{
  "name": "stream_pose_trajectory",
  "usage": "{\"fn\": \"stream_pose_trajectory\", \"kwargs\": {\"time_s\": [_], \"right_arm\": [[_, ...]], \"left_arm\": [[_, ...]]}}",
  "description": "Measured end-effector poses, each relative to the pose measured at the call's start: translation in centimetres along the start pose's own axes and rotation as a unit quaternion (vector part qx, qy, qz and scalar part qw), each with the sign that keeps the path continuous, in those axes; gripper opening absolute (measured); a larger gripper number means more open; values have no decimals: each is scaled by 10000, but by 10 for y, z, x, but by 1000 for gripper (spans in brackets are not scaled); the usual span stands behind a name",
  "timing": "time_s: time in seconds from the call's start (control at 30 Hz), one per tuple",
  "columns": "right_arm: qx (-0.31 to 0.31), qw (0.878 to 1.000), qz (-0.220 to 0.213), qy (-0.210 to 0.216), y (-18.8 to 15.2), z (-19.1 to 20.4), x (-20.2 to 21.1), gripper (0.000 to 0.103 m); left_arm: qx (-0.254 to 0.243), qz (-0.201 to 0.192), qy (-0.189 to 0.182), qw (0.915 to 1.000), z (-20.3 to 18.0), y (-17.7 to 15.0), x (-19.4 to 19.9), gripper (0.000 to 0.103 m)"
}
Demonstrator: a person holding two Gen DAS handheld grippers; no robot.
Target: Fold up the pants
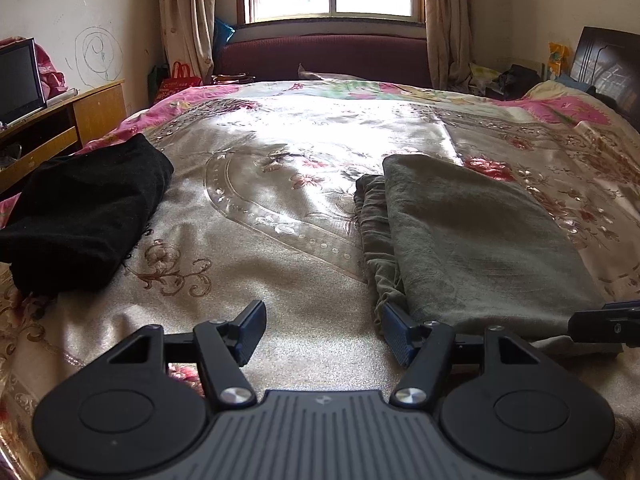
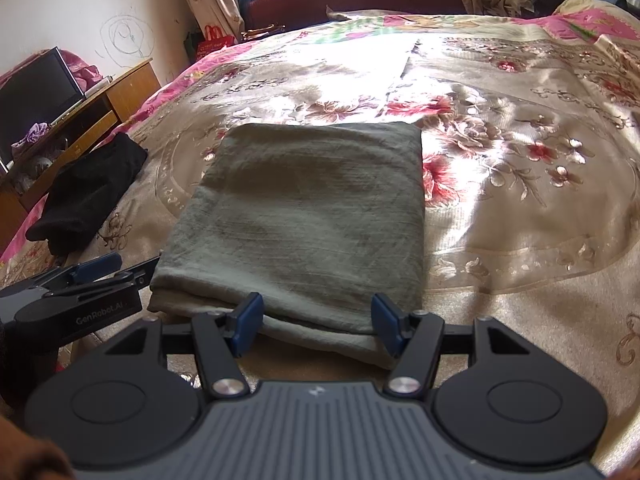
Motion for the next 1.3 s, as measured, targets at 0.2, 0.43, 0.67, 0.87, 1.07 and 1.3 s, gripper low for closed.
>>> {"fn": "stream_pose_trajectory", "kwargs": {"time_s": [0.2,0.43,0.67,0.87,1.07,1.3], "right_arm": [[-17,10000,-17,6,-1,0,1,61],[-45,9998,-179,45,0,-3,6,62],[-85,9995,-264,140,-3,-9,9,62],[-120,9992,-316,234,-4,-11,12,62],[-88,9989,-396,249,-5,-10,15,62],[-57,9991,-357,208,-7,-8,13,62]], "left_arm": [[132,39,102,9999,7,1,0,78],[-110,-295,69,9995,-4,3,18,79],[-400,-231,42,9989,-20,-3,26,82],[-296,-100,45,9995,-23,-7,30,82],[-278,-8,6,9996,-26,-10,30,83],[-314,-10,-25,9995,-28,-11,30,83]]}}
Point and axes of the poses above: each gripper's, at about its wrist camera, not at the fingertips, and x roughly against the way its jaws point, z to its left, y to its top, the point moved 4 cm from there along -x, roughly the way its jaws point, and after that the axes turned 8 degrees about x, right-handed, at the moved point
